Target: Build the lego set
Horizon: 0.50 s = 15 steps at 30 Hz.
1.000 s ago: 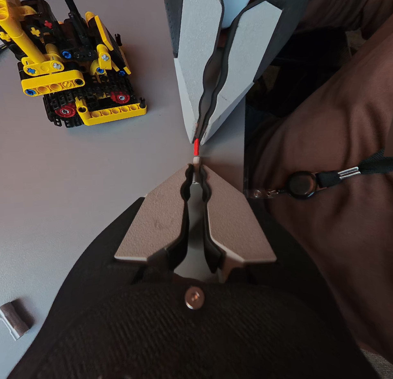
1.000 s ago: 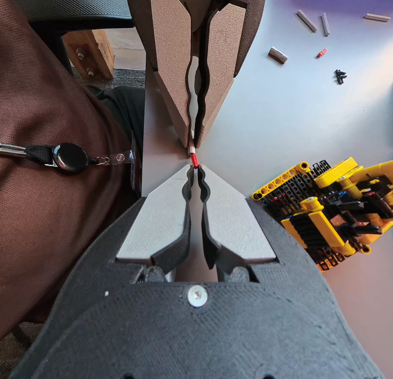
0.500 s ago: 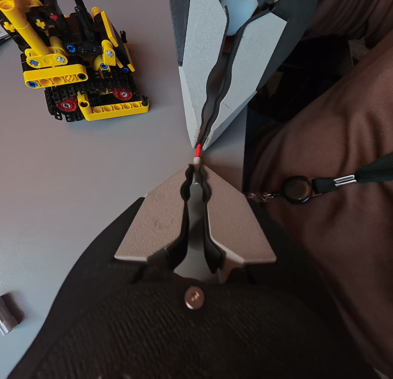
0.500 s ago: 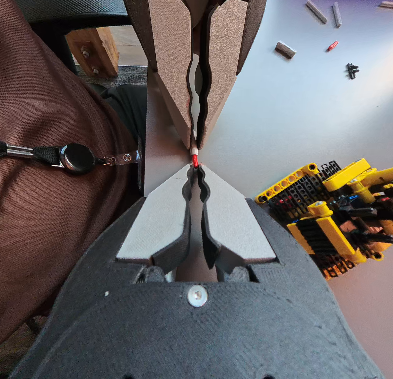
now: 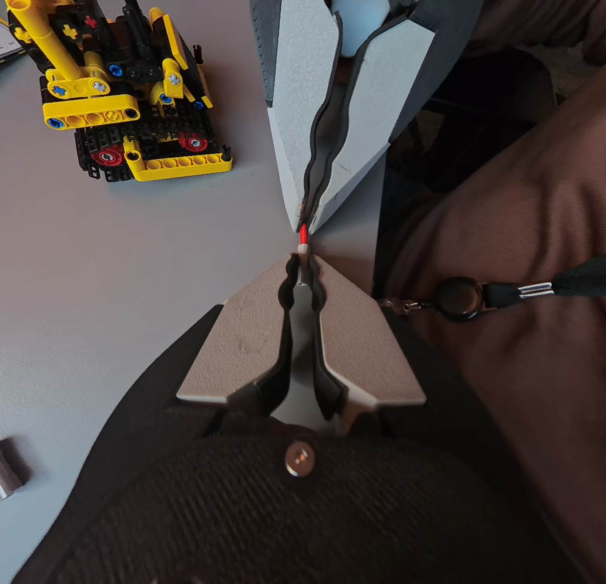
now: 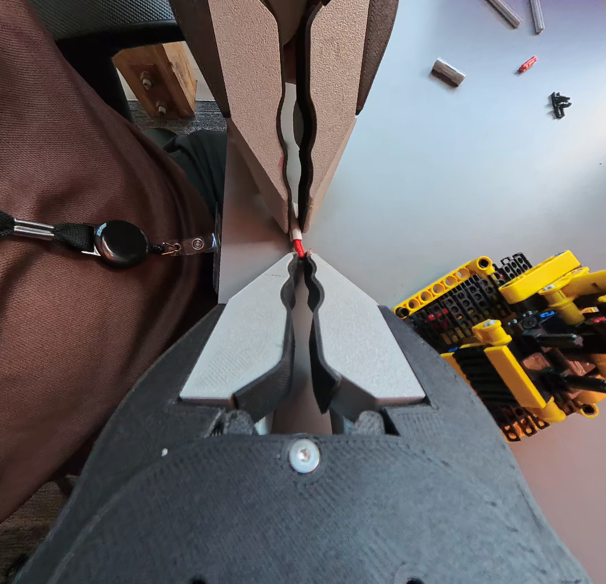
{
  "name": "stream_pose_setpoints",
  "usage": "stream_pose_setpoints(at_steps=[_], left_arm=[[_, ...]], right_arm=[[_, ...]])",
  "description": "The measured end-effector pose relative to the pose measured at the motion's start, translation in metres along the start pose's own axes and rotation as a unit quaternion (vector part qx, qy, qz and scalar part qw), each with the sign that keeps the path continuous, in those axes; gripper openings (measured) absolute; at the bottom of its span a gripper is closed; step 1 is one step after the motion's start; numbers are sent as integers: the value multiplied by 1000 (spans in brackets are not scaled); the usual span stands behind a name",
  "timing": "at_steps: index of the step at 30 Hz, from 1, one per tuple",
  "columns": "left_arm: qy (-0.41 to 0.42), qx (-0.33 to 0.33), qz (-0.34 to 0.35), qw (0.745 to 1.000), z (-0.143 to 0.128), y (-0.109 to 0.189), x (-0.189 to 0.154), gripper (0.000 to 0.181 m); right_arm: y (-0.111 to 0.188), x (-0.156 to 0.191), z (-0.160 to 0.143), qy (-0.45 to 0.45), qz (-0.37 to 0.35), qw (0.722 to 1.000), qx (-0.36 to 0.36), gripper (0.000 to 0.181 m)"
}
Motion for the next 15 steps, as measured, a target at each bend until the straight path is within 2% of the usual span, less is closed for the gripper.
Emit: stream_pose_setpoints(at_steps=[9,15], left_arm=[[-7,0,4,1000,-1,0,-1,3],[-4,-2,11,1000,-1,1,1,3]], right_arm=[[-1,4,2,0,-1,1000,1,1],[-3,3,4,-14,-26,1000,10,1]])
Point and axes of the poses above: each gripper's, where its closed fingertips meet, y back along the fingers, z out of its top, x = y × z across the jaws, the point moved 2 cm from there along y, back along the fingers, and after that the axes turned 15 degrees about y, right-handed, at the moved point
